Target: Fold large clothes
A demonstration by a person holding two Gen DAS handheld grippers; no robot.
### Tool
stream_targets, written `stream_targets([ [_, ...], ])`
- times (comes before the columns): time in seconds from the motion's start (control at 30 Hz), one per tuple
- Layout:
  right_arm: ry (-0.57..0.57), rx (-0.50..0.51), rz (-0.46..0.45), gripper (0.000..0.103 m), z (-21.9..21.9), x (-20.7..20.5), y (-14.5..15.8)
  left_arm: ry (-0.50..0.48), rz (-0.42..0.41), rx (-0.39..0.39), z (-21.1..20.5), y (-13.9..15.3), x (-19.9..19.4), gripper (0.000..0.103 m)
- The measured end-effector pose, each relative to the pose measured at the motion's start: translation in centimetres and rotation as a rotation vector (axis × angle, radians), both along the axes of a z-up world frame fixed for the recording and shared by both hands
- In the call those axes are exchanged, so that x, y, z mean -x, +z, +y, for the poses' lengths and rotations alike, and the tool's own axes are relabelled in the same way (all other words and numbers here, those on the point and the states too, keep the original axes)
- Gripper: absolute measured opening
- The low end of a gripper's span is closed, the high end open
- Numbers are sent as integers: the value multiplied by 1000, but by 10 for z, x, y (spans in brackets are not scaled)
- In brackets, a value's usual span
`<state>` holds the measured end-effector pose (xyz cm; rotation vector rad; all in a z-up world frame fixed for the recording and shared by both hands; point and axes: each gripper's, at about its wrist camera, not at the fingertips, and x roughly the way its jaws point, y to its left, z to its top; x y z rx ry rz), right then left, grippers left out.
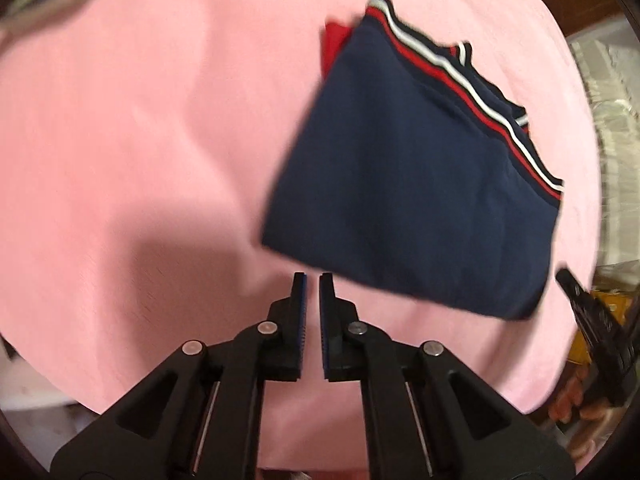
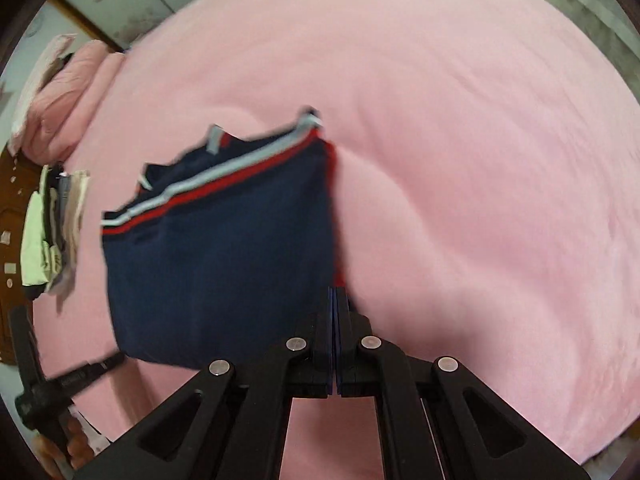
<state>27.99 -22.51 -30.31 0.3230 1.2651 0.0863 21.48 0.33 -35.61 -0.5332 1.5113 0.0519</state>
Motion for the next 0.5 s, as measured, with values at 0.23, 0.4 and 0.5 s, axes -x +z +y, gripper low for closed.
stream_targets([
  [0.23, 139, -171, -34, 0, 81, -49, 2, 35, -44, 67, -9, -4, 8, 40],
  [0.4, 180, -189, 65, 0, 137, -65, -38, 89, -62, 103, 31, 12, 17, 41],
  [0.5, 149, -164, 126, 0, 128, -53, -54, 120, -57, 120, 51, 17, 20, 45],
])
